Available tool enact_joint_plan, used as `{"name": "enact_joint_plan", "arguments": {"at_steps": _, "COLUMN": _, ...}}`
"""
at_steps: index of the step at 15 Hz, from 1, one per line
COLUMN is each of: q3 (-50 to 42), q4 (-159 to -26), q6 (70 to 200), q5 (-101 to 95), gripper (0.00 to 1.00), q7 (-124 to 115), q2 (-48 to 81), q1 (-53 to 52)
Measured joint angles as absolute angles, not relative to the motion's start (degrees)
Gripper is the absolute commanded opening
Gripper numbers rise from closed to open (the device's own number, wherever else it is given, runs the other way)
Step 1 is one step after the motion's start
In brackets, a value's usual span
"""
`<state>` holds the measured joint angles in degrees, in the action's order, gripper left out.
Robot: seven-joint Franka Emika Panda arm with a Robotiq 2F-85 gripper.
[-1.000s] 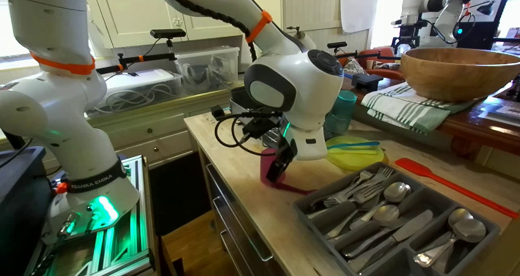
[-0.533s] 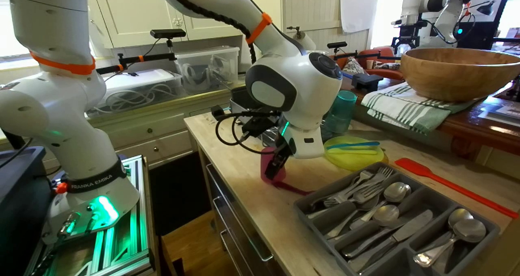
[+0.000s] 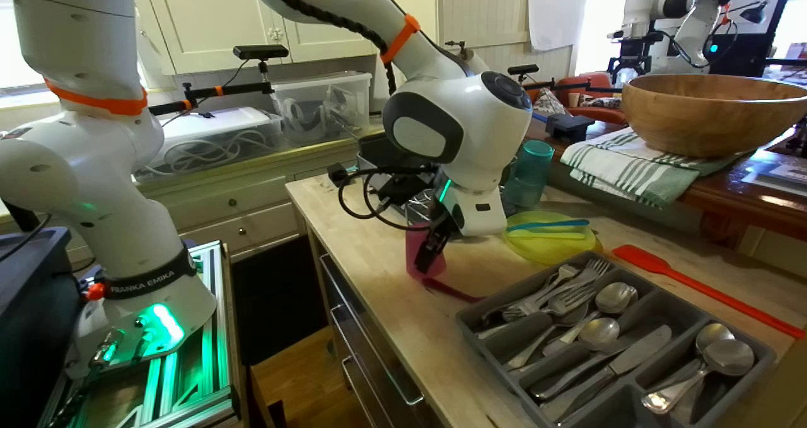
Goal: Remove the purple cup from the dying rack and put it on the table
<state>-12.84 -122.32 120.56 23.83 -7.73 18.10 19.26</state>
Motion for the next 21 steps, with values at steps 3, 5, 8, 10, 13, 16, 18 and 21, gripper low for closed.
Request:
{"name": "enact_joint_plan", "arguments": {"at_steps": 3, "q3": -13.0, "q4": -122.4, "q6": 122.9, "q5": 18.4, "gripper": 0.50, "q7": -8.3, "q2": 15.4, "q1": 17.6}}
{"name": "enact_joint_plan", "arguments": {"at_steps": 5, "q3": -13.2, "q4": -123.4, "q6": 125.6, "q5": 12.9, "gripper": 0.50, "q7": -9.8, "q2": 12.8, "q1": 15.9}}
{"name": "enact_joint_plan", "arguments": {"at_steps": 8, "q3": -13.3, "q4": -126.4, "q6": 131.1, "q5": 3.7, "gripper": 0.50, "q7": -13.4, "q2": 9.1, "q1": 13.4}}
{"name": "enact_joint_plan", "arguments": {"at_steps": 10, "q3": -13.3, "q4": -129.2, "q6": 135.9, "q5": -3.3, "gripper": 0.50, "q7": -16.9, "q2": 7.4, "q1": 11.9}}
{"name": "enact_joint_plan", "arguments": {"at_steps": 13, "q3": -13.5, "q4": -133.7, "q6": 144.6, "q5": -15.8, "gripper": 0.50, "q7": -24.6, "q2": 6.2, "q1": 10.4}}
{"name": "enact_joint_plan", "arguments": {"at_steps": 16, "q3": -15.4, "q4": -136.7, "q6": 152.6, "q5": -28.8, "gripper": 0.50, "q7": -34.8, "q2": 6.1, "q1": 9.0}}
{"name": "enact_joint_plan", "arguments": {"at_steps": 18, "q3": -16.5, "q4": -138.1, "q6": 156.0, "q5": -37.2, "gripper": 0.50, "q7": -42.9, "q2": 6.1, "q1": 8.8}}
{"name": "enact_joint_plan", "arguments": {"at_steps": 21, "q3": -17.2, "q4": -139.1, "q6": 157.8, "q5": -46.9, "gripper": 0.50, "q7": -54.1, "q2": 6.1, "q1": 8.7}}
